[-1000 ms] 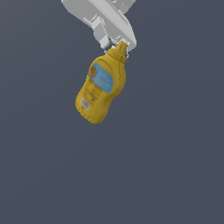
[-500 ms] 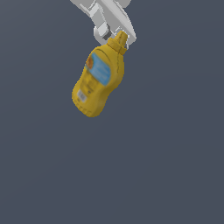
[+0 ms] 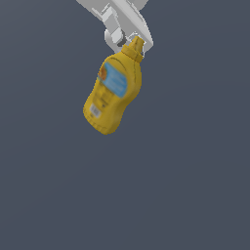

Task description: Pick up the object and move it to a goal position.

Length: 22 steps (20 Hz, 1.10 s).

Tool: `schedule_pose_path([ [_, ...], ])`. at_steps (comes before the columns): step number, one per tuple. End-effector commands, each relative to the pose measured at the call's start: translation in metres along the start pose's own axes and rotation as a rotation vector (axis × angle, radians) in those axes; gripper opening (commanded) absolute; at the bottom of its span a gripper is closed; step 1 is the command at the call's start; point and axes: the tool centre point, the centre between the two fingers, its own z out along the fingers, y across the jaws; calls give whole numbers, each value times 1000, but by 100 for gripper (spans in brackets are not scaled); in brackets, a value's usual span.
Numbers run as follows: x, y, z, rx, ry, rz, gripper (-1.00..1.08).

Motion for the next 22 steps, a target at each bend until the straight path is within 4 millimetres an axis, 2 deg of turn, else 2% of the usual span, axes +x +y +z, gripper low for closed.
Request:
schedule_pose_path([
  [1,9,4,-3,-9,6,-4,-100],
  [14,52,9,9,-10,7,-4,-100],
  [22,67,11,13,-10,6,-4,-100],
])
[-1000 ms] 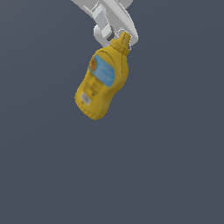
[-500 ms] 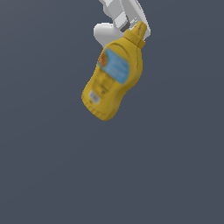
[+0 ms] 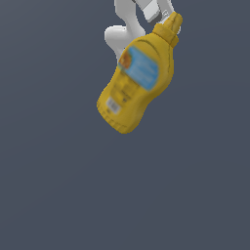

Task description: Pick up the object and move it to a goal position.

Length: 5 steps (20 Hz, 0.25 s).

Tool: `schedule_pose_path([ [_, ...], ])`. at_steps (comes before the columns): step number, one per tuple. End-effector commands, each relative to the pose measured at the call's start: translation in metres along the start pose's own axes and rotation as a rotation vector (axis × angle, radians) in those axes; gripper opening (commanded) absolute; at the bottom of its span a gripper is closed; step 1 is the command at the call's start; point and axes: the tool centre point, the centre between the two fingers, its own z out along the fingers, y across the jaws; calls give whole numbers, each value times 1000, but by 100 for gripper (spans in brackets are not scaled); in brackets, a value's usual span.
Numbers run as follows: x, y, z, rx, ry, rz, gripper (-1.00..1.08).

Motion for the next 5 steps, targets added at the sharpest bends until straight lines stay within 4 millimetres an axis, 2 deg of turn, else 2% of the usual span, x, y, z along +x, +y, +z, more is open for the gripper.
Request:
schedule_pose_path([
  [1,7,4,-3,-10,6,-3,-100],
  [5,8,5,-3,-9,5,-3,-100],
])
